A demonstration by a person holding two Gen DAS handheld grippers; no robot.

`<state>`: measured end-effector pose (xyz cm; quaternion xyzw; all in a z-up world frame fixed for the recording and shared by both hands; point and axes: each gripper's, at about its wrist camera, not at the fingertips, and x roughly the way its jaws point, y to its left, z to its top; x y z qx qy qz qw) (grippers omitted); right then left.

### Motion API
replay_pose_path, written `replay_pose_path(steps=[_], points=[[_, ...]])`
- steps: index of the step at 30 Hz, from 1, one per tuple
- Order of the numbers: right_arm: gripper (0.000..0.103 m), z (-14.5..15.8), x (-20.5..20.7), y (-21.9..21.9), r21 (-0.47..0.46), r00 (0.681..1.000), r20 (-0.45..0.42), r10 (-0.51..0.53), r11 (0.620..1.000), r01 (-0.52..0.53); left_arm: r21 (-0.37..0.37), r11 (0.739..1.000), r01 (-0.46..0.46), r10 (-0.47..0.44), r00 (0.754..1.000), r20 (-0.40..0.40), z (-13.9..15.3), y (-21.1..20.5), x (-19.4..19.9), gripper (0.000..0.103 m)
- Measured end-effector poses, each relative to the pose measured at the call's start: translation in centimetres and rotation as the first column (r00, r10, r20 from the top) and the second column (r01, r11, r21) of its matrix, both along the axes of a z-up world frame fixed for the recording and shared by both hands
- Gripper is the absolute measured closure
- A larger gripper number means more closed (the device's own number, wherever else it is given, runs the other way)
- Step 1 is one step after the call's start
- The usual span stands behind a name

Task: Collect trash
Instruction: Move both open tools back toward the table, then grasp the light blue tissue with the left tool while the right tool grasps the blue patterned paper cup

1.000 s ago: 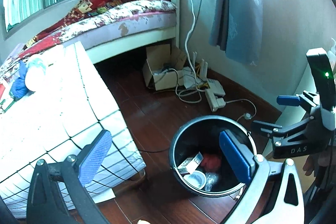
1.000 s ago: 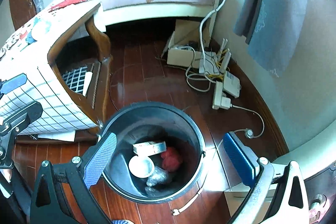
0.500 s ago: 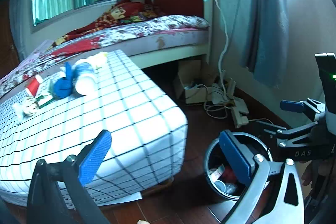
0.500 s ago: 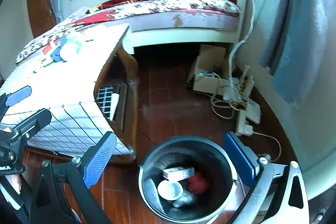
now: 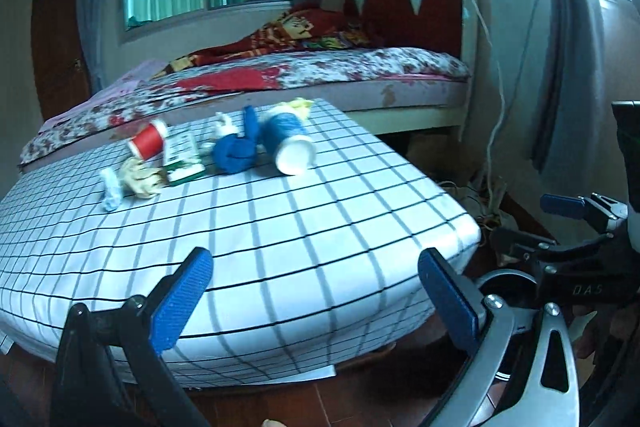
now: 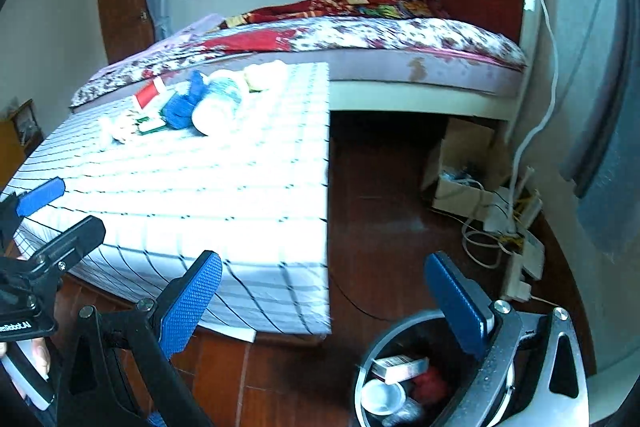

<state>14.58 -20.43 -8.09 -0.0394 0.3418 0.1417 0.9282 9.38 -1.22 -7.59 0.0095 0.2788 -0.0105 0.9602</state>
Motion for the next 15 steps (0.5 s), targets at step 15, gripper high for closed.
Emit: replay_pose_path(steps=[15], points=[[0.001,1.2,6.1,10.7,-0.009,0.997,-0.039,0.064,0.998,-0.065,0.003,0.978,-0.21,0.21,0.977,-0.028,0.0,12.5,2.2,0.001]])
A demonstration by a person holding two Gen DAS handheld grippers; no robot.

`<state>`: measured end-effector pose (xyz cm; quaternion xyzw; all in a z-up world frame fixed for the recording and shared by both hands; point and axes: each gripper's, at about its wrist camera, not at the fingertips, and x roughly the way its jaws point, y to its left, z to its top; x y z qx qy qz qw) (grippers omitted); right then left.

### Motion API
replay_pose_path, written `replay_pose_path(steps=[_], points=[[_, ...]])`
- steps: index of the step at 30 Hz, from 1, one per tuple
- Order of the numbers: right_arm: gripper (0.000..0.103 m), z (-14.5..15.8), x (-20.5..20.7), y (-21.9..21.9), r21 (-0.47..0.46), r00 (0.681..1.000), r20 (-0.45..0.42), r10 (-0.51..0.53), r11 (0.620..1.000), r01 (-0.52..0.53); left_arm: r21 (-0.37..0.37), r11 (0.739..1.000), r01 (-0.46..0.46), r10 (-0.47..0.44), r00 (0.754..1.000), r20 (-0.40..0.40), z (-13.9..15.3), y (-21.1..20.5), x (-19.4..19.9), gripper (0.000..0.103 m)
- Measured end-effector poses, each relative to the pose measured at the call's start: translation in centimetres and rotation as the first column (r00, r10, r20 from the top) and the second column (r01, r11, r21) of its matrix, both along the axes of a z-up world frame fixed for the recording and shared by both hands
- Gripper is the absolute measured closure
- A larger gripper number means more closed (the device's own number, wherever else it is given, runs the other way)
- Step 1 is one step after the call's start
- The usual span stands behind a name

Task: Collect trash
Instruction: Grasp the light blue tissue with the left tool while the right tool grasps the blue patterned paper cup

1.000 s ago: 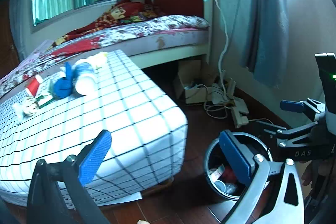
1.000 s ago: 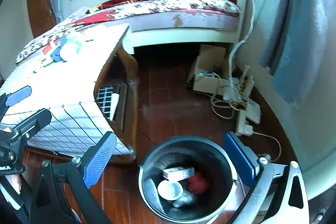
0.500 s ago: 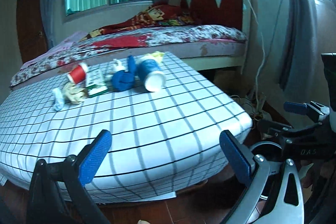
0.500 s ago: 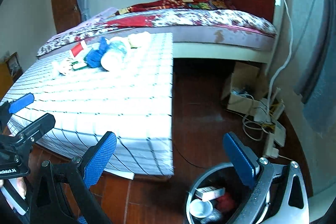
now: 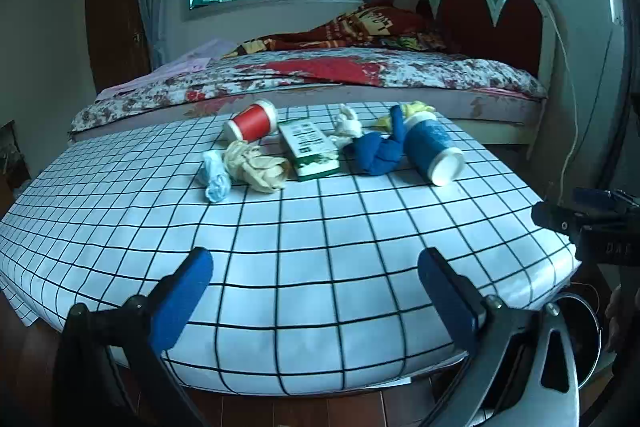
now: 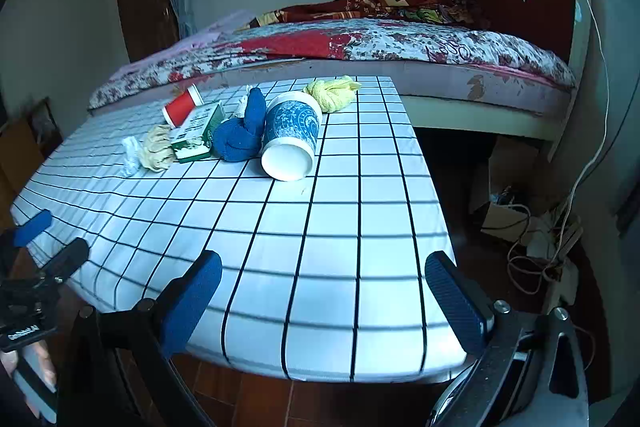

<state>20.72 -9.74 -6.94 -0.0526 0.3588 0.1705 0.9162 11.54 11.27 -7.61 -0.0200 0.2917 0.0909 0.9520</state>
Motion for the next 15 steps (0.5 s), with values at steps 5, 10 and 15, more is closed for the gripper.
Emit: replay_pose_path(steps=[5,10,15], points=[[0.001,-0.2,3.6,2.7,0.014,0.999,0.0,0.036,0.999,-0.036,-0.053,0.996,-0.07,0.068,0.997,-0.035,-0.8,4.9,2.1,0.016],[0.001,-1.0,6.9,5.3,-0.025,0.999,-0.015,0.041,0.999,-0.041,-0.11,0.987,-0.114,0.109,0.993,-0.053,-1.4,8.7,4.6,0.024],[0.006,-1.7,9.7,6.4,-0.05,0.998,-0.033,0.044,0.998,-0.046,-0.123,0.985,-0.12,0.108,0.989,-0.104,-2.4,11.0,7.9,0.035]])
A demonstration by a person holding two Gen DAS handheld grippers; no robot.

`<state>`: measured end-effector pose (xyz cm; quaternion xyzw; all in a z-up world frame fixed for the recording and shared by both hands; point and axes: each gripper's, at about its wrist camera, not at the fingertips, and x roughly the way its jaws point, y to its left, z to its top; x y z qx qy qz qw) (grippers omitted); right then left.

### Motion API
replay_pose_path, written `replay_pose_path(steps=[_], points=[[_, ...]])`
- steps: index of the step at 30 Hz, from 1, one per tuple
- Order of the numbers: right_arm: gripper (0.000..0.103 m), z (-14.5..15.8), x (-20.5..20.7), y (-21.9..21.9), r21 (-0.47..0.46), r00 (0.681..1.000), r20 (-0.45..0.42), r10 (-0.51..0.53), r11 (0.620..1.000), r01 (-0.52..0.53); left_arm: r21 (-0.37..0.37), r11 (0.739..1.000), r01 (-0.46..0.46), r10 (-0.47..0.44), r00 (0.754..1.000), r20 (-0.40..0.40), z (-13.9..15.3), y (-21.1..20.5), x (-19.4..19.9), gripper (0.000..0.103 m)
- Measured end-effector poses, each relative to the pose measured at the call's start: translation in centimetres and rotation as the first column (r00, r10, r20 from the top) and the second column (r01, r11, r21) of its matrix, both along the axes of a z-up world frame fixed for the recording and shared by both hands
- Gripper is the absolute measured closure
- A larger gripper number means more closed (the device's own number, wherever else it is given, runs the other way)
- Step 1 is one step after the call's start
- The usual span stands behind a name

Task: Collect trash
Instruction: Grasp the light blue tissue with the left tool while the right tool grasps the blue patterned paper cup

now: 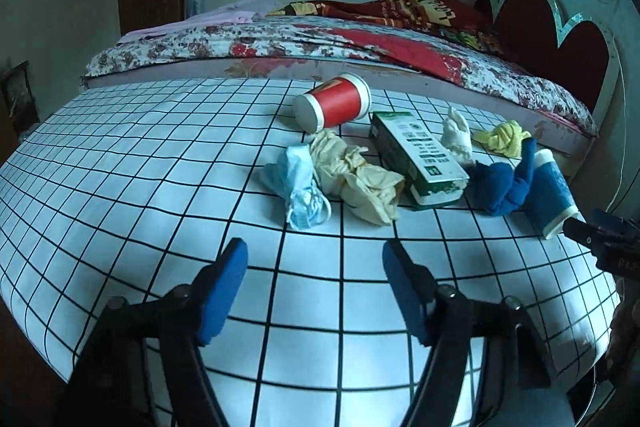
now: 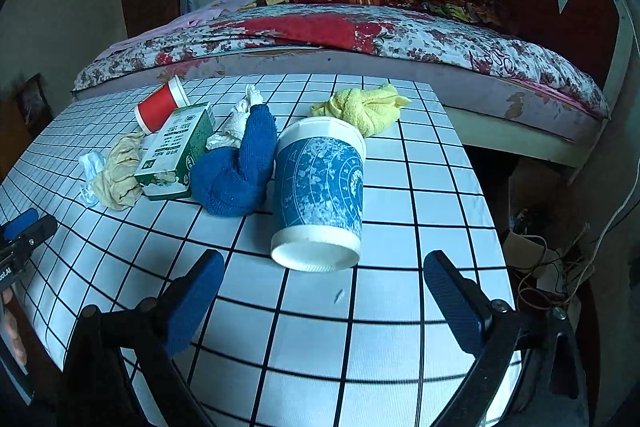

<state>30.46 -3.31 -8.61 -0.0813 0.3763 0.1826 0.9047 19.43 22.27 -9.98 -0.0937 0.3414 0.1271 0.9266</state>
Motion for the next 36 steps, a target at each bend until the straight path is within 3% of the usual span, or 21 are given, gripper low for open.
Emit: replay_pose_path(steps=[9,11,15,17,18,19,28,36], points=[[0.02,-1.4,3.5,0.3,0.003,0.998,-0.06,0.001,1.0,-0.001,-0.02,1.0,-0.02,0.018,0.996,-0.091,-2.4,2.3,4.7,0.046],[0.024,-1.6,3.9,0.4,0.007,0.997,-0.071,0.008,1.0,-0.008,-0.047,0.999,-0.019,0.013,0.992,-0.123,-2.8,2.7,5.3,0.055],[0.032,-2.0,4.2,0.4,0.009,0.996,-0.085,0.026,1.0,-0.026,-0.073,0.997,-0.023,0.013,0.99,-0.141,-2.6,3.3,5.9,0.061],[0.032,-2.1,4.0,0.4,0.007,0.996,-0.088,0.031,1.0,-0.031,-0.087,0.996,-0.017,0.005,0.991,-0.137,-2.5,3.6,6.1,0.075],[0.038,-2.1,3.9,0.3,0.012,0.995,-0.091,0.037,0.999,-0.036,-0.09,0.996,-0.013,0.0,0.99,-0.14,-2.6,3.7,6.3,0.075],[0.046,-2.1,3.9,0.3,0.014,0.995,-0.095,0.042,0.999,-0.04,-0.098,0.995,-0.013,-0.001,0.991,-0.134,-2.6,3.8,6.2,0.078],[0.046,-1.0,2.4,-2.0,0.038,0.997,-0.068,0.043,0.998,-0.04,-0.019,1.0,-0.011,0.01,0.998,-0.055,-1.2,2.4,3.1,0.083],[0.046,0.4,-0.5,-4.8,0.063,0.999,-0.033,0.019,0.998,-0.016,0.069,0.997,0.018,-0.021,0.999,0.042,1.1,-1.4,-1.2,0.083]])
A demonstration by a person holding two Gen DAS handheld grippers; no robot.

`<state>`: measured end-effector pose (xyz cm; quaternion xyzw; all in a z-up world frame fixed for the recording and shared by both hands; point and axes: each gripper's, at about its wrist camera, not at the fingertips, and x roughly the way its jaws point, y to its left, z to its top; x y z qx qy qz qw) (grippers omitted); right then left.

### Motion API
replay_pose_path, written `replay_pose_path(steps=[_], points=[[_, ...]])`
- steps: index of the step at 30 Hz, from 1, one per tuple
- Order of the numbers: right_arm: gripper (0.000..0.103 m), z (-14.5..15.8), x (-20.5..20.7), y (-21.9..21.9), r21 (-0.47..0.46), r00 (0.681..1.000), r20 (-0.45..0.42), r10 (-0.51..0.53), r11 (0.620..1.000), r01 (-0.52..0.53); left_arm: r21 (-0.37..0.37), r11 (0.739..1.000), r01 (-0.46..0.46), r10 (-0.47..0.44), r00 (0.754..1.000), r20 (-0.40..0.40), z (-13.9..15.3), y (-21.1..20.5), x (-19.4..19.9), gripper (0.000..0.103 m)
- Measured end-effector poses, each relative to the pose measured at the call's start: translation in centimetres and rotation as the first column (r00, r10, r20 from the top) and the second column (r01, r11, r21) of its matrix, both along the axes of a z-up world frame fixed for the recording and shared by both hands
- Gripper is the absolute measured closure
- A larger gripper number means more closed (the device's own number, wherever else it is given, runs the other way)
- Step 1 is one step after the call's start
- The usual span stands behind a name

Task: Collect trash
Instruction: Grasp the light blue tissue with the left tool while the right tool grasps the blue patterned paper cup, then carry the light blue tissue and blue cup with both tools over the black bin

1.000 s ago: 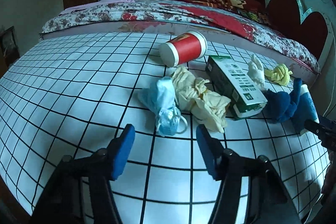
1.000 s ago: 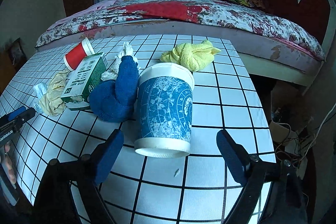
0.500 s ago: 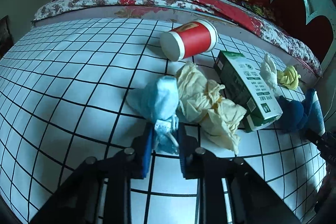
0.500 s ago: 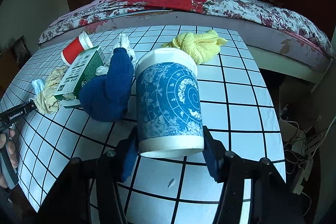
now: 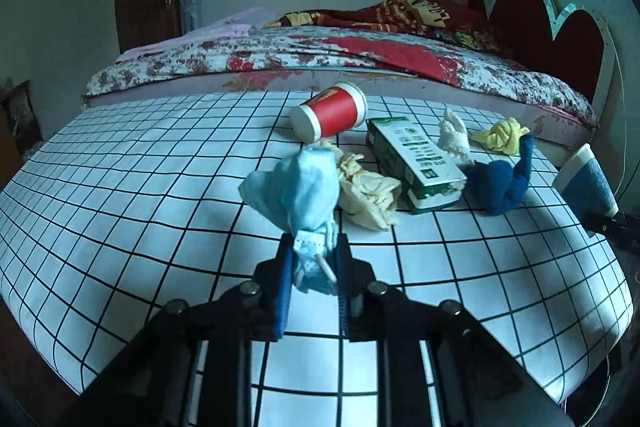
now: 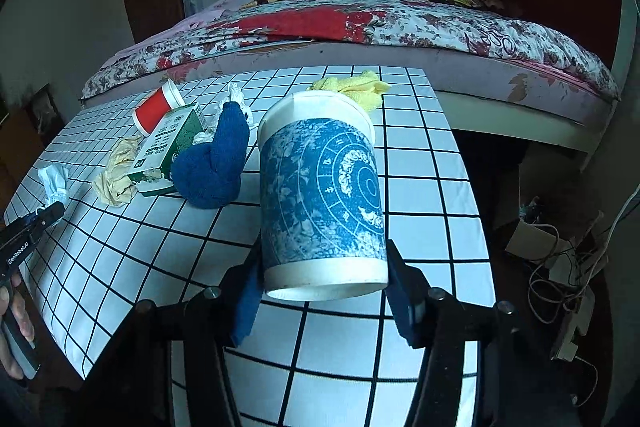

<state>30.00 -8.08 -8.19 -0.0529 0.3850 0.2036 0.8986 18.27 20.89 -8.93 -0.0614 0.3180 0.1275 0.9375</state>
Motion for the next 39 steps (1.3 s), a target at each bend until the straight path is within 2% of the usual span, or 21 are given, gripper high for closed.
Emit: replay_pose_path(steps=[11,22,28,39], points=[[0.046,1.6,-5.3,-3.6,0.005,0.998,0.061,-0.02,1.0,0.02,0.013,0.995,0.098,-0.099,0.99,0.097,2.4,-5.7,-3.4,0.083],[0.046,2.7,-10.0,-8.5,0.029,0.992,0.09,-0.09,0.996,0.088,0.004,0.982,0.191,-0.19,0.975,0.119,3.2,-11.4,-5.6,0.083],[0.046,2.7,-11.6,-11.8,0.031,0.986,0.091,-0.14,0.99,0.138,0.027,0.965,0.262,-0.263,0.956,0.127,3.7,-15.1,-6.0,0.083],[0.046,2.7,-13.8,-17.2,0.029,0.97,0.101,-0.223,0.975,0.221,0.042,0.918,0.393,-0.396,0.91,0.122,3.7,-21.6,-6.0,0.083]])
